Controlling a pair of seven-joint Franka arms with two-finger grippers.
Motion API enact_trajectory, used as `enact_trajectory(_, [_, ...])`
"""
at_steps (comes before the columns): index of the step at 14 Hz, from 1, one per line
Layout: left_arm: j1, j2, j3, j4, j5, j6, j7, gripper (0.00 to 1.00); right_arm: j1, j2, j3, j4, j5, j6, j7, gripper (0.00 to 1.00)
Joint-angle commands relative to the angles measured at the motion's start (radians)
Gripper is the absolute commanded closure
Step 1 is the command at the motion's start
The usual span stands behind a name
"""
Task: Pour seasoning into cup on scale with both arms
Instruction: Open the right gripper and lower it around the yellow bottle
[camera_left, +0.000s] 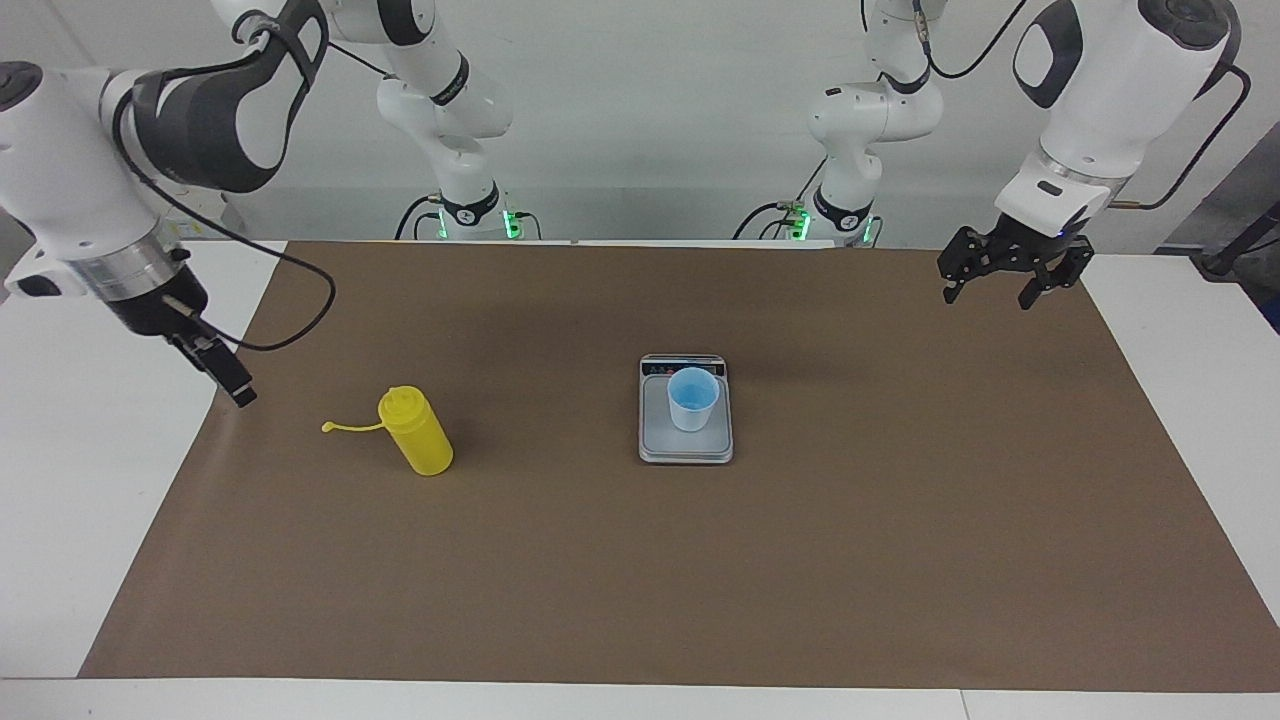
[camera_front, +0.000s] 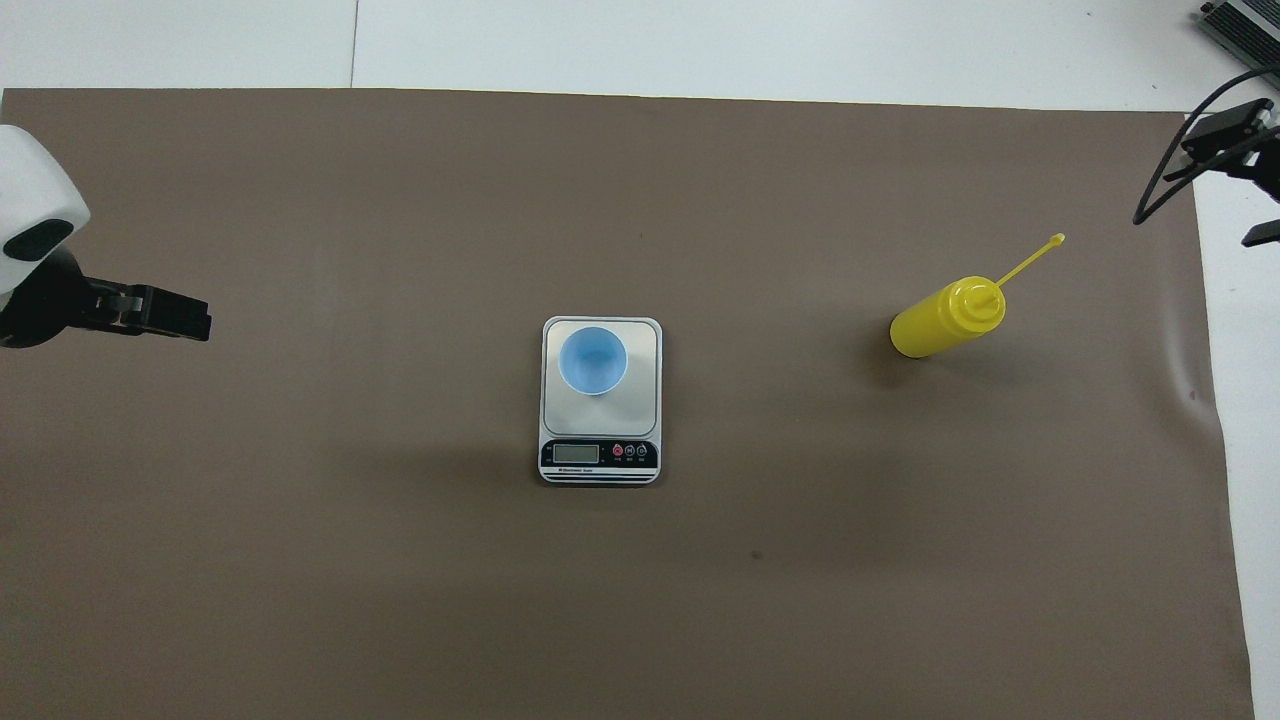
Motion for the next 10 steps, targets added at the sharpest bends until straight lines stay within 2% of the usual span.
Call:
enact_trajectory(1, [0.000,-0.009,0.001,-0.011,-0.012,0.002,-0.007,0.00,-0.045,0.131,0.005,0.161,0.123,-0.044,0.142,0.00])
enact_trajectory(5, [0.006,-0.010,0.000,-0.011,-0.015,0.007,-0.008,0.00,-0.061,0.164,0.003,0.135,0.240,-0.067,0.253,0.00])
enact_trajectory(7, [0.006,-0.010,0.000,-0.011,-0.016,0.010,-0.087,0.00,-0.067,0.162,0.003,0.063,0.252,-0.079,0.354,0.00])
enact_trajectory(10, [0.000,-0.011,0.000,-0.013,-0.016,0.004,-0.105,0.00,-0.113,0.173,0.005,-0.043,0.318,-0.110,0.364,0.00])
